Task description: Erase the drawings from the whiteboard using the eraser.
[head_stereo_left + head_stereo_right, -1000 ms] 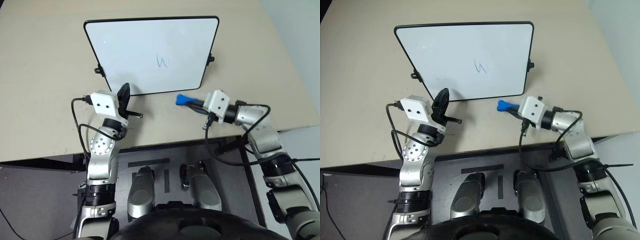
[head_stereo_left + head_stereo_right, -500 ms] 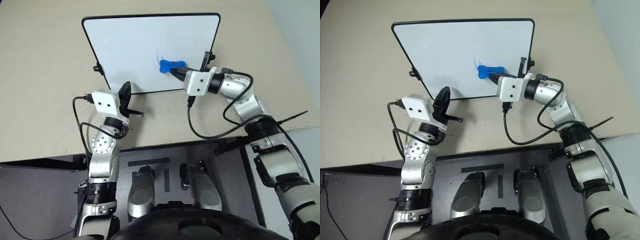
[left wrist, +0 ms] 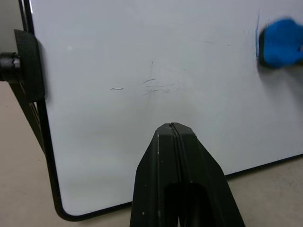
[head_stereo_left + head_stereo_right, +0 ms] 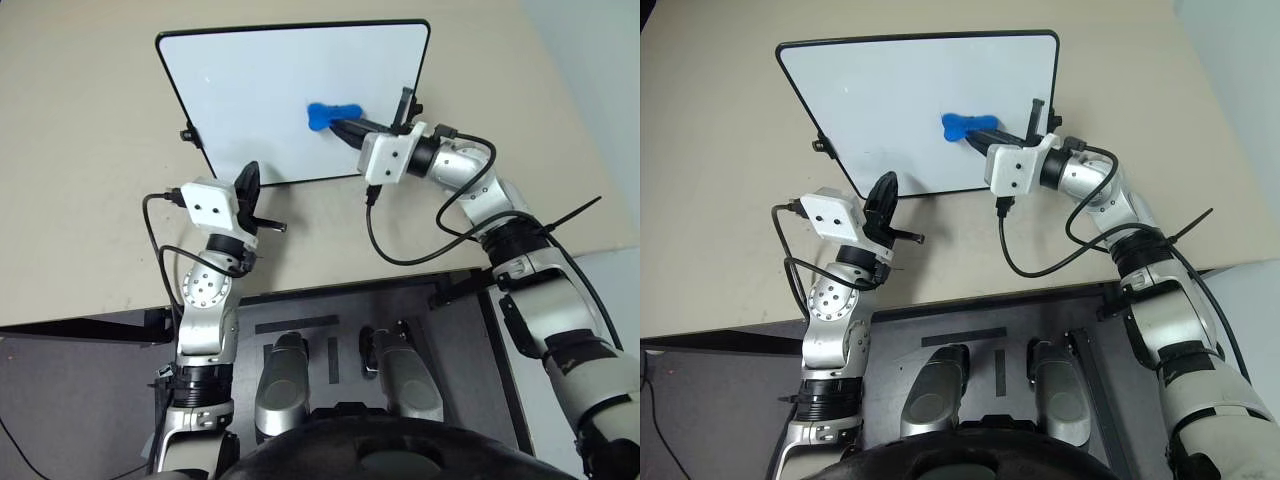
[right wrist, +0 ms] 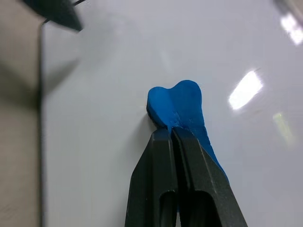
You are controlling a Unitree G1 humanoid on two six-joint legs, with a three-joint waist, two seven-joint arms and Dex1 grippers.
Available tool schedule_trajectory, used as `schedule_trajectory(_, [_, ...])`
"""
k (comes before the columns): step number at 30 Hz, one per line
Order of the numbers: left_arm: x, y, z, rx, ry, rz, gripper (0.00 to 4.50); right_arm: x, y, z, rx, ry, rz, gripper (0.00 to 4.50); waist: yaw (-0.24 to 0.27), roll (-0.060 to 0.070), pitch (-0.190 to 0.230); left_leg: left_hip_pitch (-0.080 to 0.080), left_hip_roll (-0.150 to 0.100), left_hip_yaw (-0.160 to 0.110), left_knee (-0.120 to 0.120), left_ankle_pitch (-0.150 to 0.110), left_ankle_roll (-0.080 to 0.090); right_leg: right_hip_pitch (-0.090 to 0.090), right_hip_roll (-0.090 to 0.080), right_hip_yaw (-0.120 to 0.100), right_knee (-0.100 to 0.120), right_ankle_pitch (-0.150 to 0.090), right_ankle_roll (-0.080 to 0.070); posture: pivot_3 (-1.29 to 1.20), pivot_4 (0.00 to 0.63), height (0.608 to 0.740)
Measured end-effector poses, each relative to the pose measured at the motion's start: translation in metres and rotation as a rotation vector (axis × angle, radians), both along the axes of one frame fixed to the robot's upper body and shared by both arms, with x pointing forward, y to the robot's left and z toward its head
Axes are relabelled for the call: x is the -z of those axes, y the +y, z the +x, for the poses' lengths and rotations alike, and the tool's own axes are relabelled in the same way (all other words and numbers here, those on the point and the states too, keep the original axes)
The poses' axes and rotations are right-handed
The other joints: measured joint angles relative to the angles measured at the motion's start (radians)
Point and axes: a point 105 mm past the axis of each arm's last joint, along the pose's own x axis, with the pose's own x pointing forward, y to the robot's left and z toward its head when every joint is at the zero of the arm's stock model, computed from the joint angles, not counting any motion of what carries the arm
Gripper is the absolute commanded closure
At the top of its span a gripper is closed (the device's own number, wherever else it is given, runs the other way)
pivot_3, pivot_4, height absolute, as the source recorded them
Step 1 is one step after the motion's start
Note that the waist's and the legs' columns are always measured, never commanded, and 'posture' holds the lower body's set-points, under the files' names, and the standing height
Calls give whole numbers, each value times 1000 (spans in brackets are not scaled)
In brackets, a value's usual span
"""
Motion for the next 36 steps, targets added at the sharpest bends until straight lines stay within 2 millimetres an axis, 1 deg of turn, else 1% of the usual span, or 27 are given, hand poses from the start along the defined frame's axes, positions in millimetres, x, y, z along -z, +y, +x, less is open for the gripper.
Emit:
schedule_trajectory(3, [2,0,1,1,5,-1,4500,-14,4,-2,-13,-31,42,4471,0,0,0,-1,0,0,0,0,0,-1,0,0,-1,0,0,0,150,740])
schedule_trajectory(6, [3,0,2,1,10,-1,4500,-14,6,-3,-18,-16,46,4471,0,0,0,-3,0,0,0,-1,-2,-2,0,0,-3,0,1,0,150,740])
schedule_trajectory(7, [3,0,2,2,10,-1,4500,-9,7,-4,-26,-2,31,4471,0,0,0,-3,0,0,0,-1,-2,-2,0,0,-3,0,1,0,150,740])
schedule_trajectory(8, [2,-1,3,3,8,-1,4500,-1,8,-6,-35,23,7,4471,0,0,0,-3,0,0,0,-2,-2,-2,0,0,-3,0,1,0,150,740])
schedule_trajectory(10, [1,-1,4,5,2,-1,4500,21,10,-10,-42,92,-29,4471,1,0,0,-4,0,0,0,-2,-3,-3,0,0,-3,0,1,0,150,740])
schedule_trajectory(11, [0,-1,4,6,0,-1,4500,36,11,-12,-44,137,-60,4471,1,0,0,-4,0,0,0,-2,-3,-3,-1,0,-3,0,1,0,150,740])
schedule_trajectory(12, [0,-1,4,6,0,-1,4500,46,11,-13,-43,170,-83,4471,0,0,0,-4,0,0,0,-2,-3,-3,-1,0,-3,0,1,0,150,740])
schedule_trajectory(14, [1,-1,4,6,1,-2,4500,56,12,-13,-35,209,-101,4471,0,0,0,-5,0,0,0,-2,-3,-4,-1,0,-2,0,1,0,150,740])
schedule_trajectory(18, [1,-2,4,6,2,-2,4500,57,13,-12,-25,222,-100,4471,0,0,0,-5,0,0,0,-2,-3,-5,0,0,-1,0,0,0,150,740])
schedule_trajectory(20, [1,-2,4,6,2,-2,4500,53,14,-10,-12,205,-85,4471,0,0,0,-5,0,-1,0,-2,-3,-5,0,0,-1,0,0,0,150,740])
schedule_trajectory(22, [1,-2,4,6,2,-2,4500,45,15,-7,-3,172,-63,4471,0,0,0,-5,0,0,0,-2,-3,-5,0,0,-1,0,0,0,150,740])
schedule_trajectory(28, [1,-2,4,6,1,-2,4500,2,15,-2,14,38,68,4471,0,0,0,-5,0,-1,0,-2,-2,-5,0,0,-1,2,-1,0,150,740])
schedule_trajectory(31, [1,-2,4,6,1,-2,4500,-13,12,0,37,1,123,4471,0,0,0,-5,0,-1,0,-1,-2,-5,0,0,-1,3,-2,0,150,740])
schedule_trajectory(36, [1,-2,4,7,1,-2,4500,-17,12,0,46,0,139,4471,0,0,0,-5,0,-1,0,-1,-1,-5,0,0,-1,3,-2,0,150,740])
